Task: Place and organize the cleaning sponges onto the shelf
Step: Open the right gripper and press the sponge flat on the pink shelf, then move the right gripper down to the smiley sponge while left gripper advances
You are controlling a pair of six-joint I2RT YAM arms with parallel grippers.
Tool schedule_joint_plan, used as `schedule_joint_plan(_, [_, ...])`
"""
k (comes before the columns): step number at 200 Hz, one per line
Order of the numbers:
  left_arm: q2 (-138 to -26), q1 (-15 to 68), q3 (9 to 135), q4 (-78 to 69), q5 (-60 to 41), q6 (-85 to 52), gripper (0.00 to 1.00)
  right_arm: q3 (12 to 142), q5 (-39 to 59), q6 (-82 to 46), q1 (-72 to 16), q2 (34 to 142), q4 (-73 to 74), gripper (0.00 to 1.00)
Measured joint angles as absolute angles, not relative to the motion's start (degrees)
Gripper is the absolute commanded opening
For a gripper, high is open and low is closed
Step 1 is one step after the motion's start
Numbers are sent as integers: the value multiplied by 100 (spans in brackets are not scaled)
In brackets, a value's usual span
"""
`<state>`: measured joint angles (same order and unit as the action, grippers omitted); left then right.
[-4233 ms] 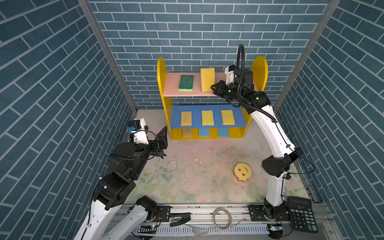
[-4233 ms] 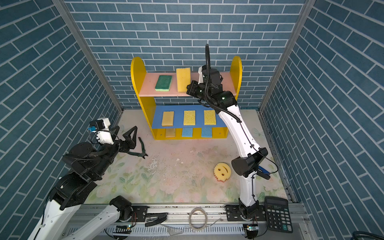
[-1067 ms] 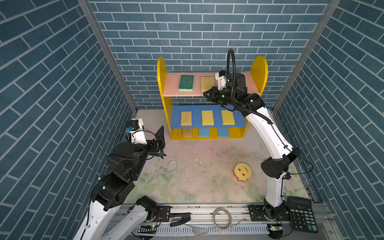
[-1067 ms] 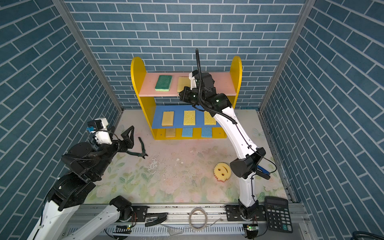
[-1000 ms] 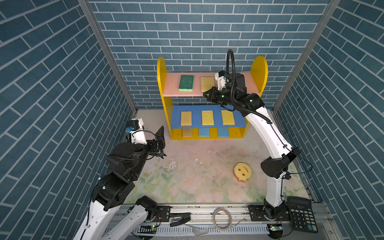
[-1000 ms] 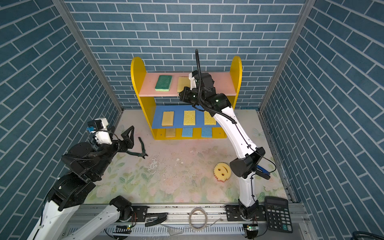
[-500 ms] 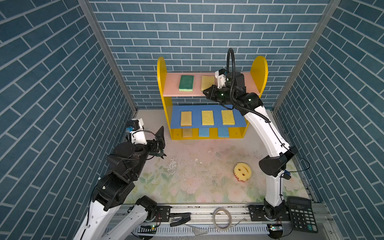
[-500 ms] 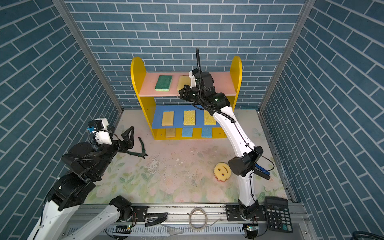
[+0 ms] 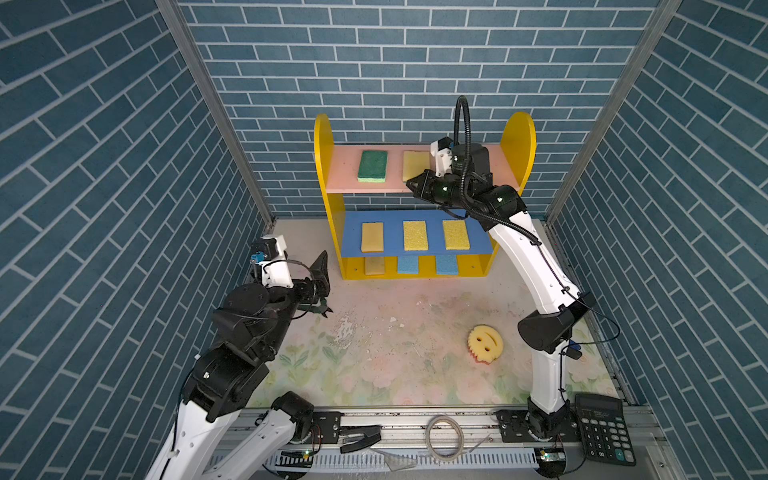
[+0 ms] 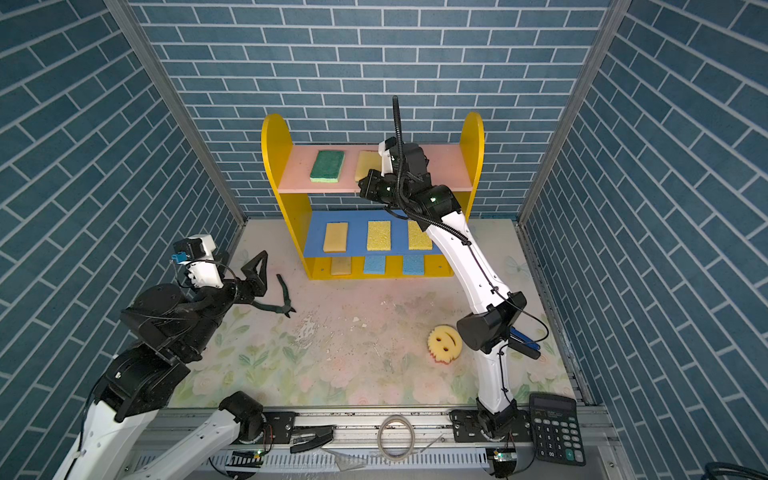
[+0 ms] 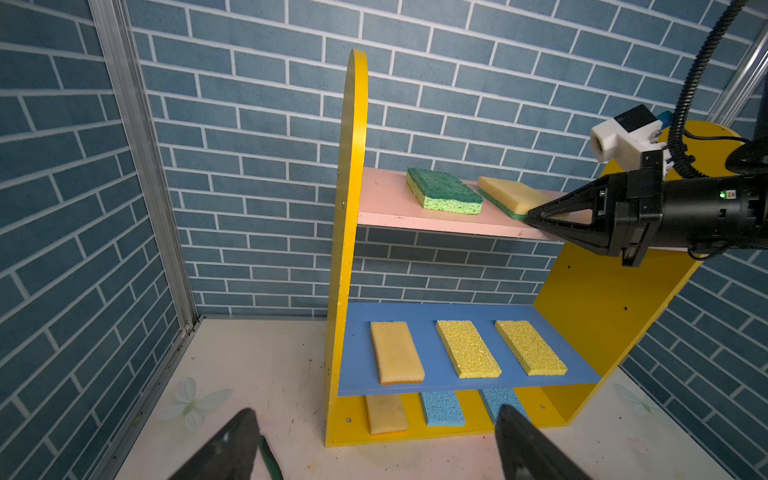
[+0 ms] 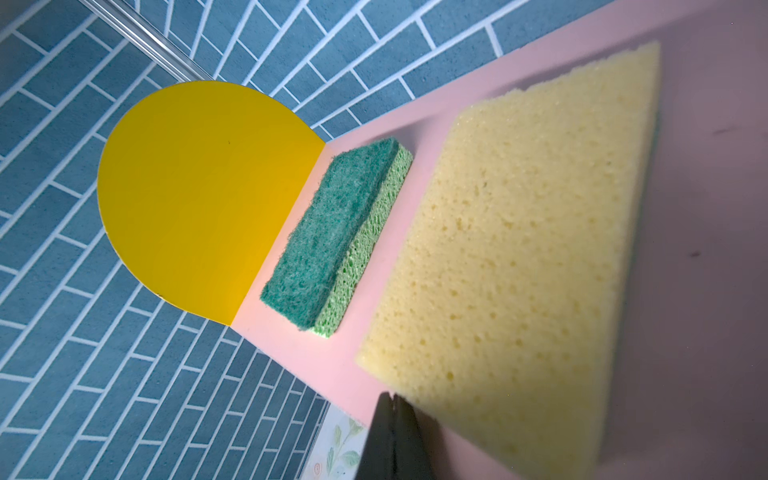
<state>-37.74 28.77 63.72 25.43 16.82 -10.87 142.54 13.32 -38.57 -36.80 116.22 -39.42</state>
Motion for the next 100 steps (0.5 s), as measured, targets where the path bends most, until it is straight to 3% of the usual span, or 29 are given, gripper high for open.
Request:
schedule_joint_plan(57, [-3885,2877,6434,2543,1636,-1096,90,14151,1258,-3830,-3680,11314,-3988,0])
schedule_joint_plan(100, [-3859,2877,6469,2545,1629,-1100,90,12857,696,-3481,-3677,9865,-3706,0])
